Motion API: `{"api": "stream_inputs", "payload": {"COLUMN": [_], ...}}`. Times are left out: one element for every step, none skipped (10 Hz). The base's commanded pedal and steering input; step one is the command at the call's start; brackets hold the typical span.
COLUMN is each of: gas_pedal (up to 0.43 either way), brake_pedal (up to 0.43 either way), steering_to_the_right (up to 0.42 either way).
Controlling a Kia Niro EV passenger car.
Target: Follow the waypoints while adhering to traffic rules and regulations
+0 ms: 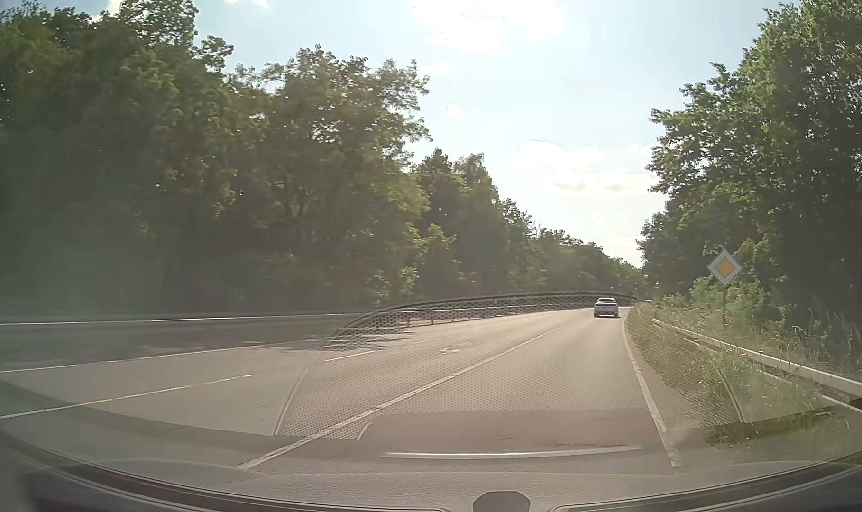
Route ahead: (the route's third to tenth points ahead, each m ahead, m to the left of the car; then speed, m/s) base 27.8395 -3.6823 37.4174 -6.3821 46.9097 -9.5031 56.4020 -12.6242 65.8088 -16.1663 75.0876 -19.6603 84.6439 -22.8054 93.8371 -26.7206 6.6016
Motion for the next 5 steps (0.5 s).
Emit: {"api": "stream_inputs", "payload": {"gas_pedal": [0.512,0.512,0.512,0.512,0.512], "brake_pedal": [0.03,0.03,0.037,0.03,0.03], "steering_to_the_right": [0.192,0.143,0.11,0.09,0.081]}}
